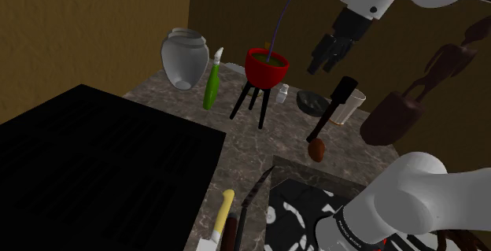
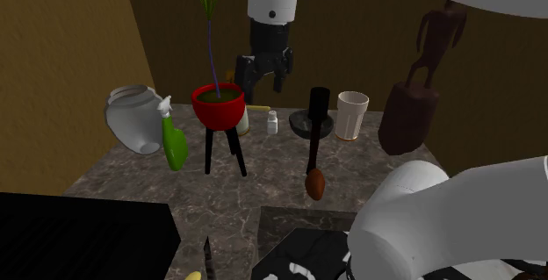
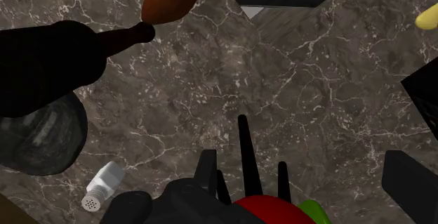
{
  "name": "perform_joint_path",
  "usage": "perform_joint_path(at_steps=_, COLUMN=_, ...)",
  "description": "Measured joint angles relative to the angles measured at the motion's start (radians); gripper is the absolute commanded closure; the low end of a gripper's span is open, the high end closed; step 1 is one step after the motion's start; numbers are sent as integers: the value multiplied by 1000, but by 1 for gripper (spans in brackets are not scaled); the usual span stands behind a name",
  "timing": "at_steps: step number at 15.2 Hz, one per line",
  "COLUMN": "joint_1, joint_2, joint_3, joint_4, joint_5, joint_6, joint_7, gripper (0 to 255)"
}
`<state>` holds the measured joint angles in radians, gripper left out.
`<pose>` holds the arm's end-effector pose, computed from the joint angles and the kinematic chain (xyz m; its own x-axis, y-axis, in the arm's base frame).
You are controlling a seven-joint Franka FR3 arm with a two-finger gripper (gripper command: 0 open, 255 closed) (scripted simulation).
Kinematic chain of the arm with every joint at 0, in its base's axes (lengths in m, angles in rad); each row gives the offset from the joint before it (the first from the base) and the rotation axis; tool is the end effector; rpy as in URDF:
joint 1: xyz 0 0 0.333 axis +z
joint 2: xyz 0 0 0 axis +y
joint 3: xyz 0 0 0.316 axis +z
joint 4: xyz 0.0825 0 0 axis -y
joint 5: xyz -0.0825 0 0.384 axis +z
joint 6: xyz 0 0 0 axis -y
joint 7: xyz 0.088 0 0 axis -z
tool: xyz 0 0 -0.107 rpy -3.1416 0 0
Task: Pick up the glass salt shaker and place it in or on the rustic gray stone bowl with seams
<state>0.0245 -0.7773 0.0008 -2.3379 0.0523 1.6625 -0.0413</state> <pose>0.3185 0.0133 0.6052 0.9927 0.0614 0.1036 0.0666 -0.9966 -0.0475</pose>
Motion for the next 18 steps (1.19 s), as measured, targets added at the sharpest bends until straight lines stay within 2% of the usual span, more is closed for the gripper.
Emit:
perform_joint_path(at_steps=3, joint_1=-7, joint_2=35, joint_3=-15, joint_4=12, joint_5=-9, joint_6=19, joint_7=-14, gripper=0)
perform_joint_path(at_steps=5, joint_1=-18, joint_2=73, joint_3=-37, joint_4=-2, joint_5=-22, joint_6=62, joint_7=-35, gripper=0)
perform_joint_path(at_steps=13, joint_1=-58, joint_2=310, joint_3=-132, joint_4=42, joint_5=-61, joint_6=227, joint_7=-130, gripper=0)
perform_joint_path(at_steps=18, joint_1=-77, joint_2=480, joint_3=-187, joint_4=125, joint_5=-60, joint_6=298, joint_7=-189, gripper=0)
